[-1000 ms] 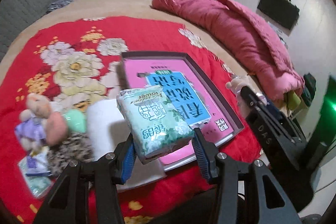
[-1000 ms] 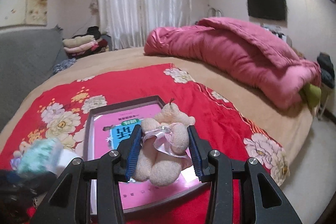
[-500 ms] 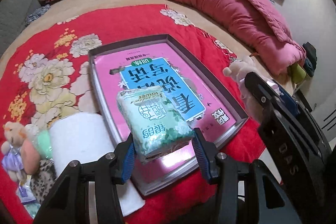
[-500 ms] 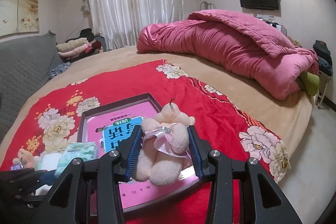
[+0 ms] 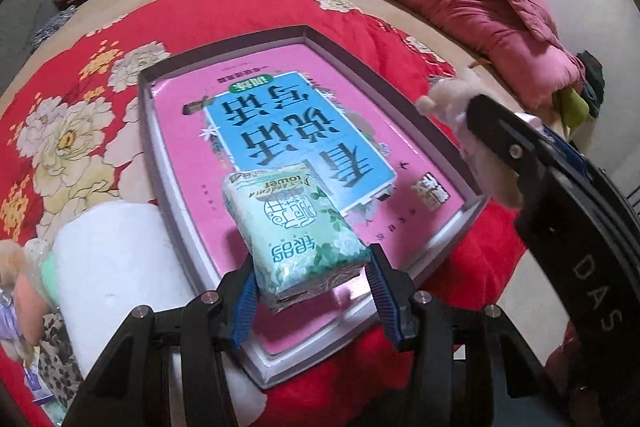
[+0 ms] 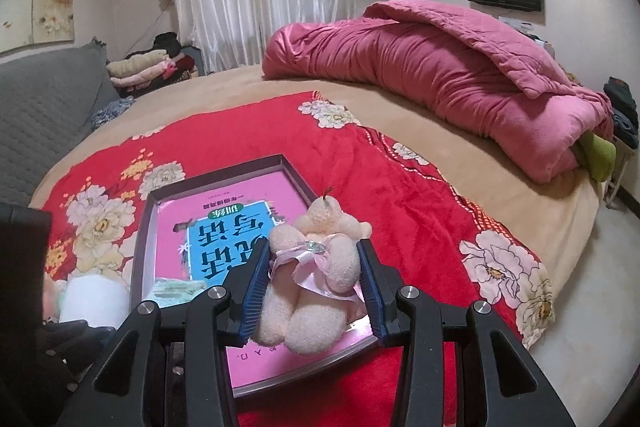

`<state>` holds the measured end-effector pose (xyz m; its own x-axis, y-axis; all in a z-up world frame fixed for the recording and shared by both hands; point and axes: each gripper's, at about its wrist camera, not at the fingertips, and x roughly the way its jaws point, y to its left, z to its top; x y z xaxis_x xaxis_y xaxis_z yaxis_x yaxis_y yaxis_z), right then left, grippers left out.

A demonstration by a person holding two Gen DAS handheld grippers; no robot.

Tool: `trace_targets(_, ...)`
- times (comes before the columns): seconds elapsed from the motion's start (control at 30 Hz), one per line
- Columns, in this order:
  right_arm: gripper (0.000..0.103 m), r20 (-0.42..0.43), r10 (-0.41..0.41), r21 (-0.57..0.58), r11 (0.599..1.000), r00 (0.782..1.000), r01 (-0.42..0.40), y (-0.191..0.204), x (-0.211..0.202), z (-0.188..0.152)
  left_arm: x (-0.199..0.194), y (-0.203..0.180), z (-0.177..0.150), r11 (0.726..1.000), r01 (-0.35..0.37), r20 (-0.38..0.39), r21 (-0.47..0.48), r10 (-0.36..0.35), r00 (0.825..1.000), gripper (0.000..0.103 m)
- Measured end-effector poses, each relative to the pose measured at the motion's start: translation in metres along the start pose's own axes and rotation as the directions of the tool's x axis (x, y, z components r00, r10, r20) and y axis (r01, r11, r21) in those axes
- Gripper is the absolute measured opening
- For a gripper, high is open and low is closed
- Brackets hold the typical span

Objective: Organize soft objects
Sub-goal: 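Carry the tissue pack with the left tool while the right carries the bear to the tray, then release the bear on the tray with the right tool while the left releases the tissue pack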

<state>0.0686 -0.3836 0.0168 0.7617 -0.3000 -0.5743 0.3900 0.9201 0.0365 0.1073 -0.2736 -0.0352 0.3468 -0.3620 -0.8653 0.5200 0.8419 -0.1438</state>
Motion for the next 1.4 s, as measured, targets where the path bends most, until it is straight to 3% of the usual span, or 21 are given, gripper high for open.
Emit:
trace_targets(0.17, 0.044, -0.012, -0.004, 0.006, 1.0, 1.0, 0.004, 0.0, 0.004, 0.001, 0.006, -0.002, 0.002, 1.0, 0.009, -0.012, 0.009, -0.009, 1.0, 0.051)
trace_targets(0.43, 0.044, -0.088, 0.013, -0.031, 0.999, 0.996, -0.016, 0.007, 0.026, 0.002, 0.018, -0.014, -0.003, 0.997, -0.043, -0.03, 0.062, 0.045, 0.999, 0.051)
trace_targets(0.83, 0.045, -0.273, 0.064, 0.043, 0.998, 0.96, -0.054, -0.005, 0.069, -0.007, 0.017, -0.01, -0.003, 0.999, -0.022, -0.038, 0.046, 0.023, 0.999, 0.052)
trace_targets(1.03, 0.05, -0.304, 0.062, 0.038, 0.998, 0.951, -0.053, -0.003, 0.076, -0.011, 0.017, -0.008, -0.001, 1.0, -0.012, -0.041, 0.021, 0.013, 0.999, 0.052)
trace_targets(1.27, 0.052, -0.285, 0.086, 0.057, 0.996, 0.955, -0.072, -0.005, 0.074, -0.01, 0.016, -0.008, -0.002, 1.0, -0.013, -0.037, 0.016, 0.014, 0.999, 0.052)
trace_targets(1.4, 0.066, -0.256, 0.099, 0.091, 0.993, 0.962, -0.078, -0.012, 0.069, -0.008, 0.016, -0.008, -0.002, 1.0, -0.011, -0.034, 0.014, 0.011, 0.999, 0.052)
